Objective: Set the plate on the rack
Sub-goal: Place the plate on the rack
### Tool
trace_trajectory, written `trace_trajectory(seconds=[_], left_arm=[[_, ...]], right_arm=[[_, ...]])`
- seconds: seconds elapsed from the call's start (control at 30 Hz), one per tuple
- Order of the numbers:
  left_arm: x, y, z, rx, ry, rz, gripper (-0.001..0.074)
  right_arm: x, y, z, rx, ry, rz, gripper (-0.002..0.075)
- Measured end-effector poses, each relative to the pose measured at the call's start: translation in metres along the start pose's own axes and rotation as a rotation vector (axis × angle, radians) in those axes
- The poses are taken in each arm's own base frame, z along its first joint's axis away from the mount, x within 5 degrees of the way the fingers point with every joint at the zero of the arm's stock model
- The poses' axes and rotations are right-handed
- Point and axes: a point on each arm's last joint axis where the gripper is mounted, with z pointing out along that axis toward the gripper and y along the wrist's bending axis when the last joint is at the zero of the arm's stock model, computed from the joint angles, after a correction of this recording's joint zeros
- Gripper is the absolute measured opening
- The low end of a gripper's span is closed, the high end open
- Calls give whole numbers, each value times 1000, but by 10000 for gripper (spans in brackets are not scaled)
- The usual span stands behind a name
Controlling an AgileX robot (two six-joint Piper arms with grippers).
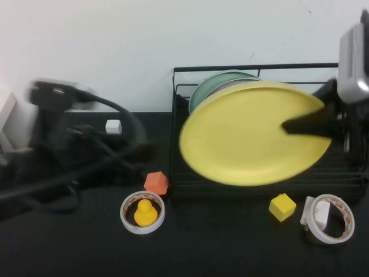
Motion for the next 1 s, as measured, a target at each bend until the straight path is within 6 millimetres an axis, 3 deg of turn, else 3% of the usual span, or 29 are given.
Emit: trace_trajectory(seconds=[0.13,0.23,0.33,0.57,0.7,1.0], left_arm=[[-9,1,-23,-74,-60,-8,251],[-12,-2,-43,-84,-68,-8,90],[-10,-1,-62,-106,-41,-11,27],[10,5,-98,-231,147,-46,2],[23,-1,-117,-266,242,-60,0],[29,-21,-150,-269,153,-30,0]], right_arm=[[-9,-28,4,-14,73,-118,134],[-16,-47,10,-47,82,-163,134],[-24,-69,17,-61,74,-202,134],[-20,-113,46,-58,81,-273,134],[-7,-130,66,-68,104,-287,134],[38,-155,110,-20,156,-266,134]])
